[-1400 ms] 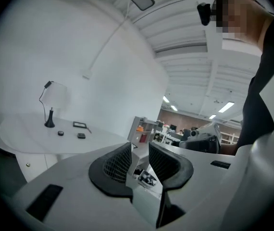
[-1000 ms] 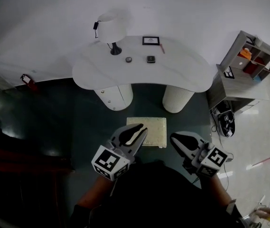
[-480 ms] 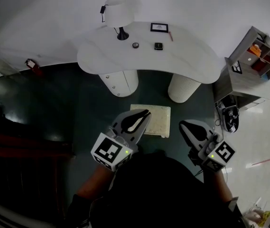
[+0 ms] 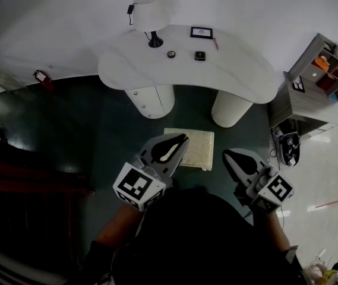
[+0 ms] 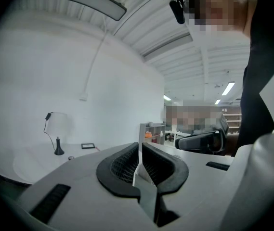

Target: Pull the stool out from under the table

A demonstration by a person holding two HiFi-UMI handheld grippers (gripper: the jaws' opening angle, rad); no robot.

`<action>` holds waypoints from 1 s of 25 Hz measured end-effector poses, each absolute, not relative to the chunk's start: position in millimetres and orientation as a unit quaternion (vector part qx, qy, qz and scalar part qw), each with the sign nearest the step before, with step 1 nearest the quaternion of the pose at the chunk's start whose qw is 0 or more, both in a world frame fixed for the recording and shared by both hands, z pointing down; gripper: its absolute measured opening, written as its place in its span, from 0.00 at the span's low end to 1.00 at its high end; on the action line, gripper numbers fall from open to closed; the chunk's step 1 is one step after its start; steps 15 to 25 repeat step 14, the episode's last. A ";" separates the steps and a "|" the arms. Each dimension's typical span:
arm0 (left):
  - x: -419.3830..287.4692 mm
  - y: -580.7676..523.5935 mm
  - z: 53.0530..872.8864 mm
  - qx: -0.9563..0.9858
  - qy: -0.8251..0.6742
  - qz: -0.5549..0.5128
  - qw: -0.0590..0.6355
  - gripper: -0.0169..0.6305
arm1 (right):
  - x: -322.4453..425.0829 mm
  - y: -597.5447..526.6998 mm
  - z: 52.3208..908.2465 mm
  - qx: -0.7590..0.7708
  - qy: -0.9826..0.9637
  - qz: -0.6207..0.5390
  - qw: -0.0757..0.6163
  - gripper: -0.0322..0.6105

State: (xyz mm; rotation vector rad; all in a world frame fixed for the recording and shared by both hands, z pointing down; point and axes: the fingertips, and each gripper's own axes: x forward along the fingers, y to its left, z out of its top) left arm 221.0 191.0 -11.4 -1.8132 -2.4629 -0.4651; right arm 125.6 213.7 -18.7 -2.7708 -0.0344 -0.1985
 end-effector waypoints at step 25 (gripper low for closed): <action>206.6 196.2 -8.3 -0.592 -0.789 -0.164 0.023 0.08 | 111.8 213.4 -10.9 -0.977 0.001 -0.074 0.199 0.08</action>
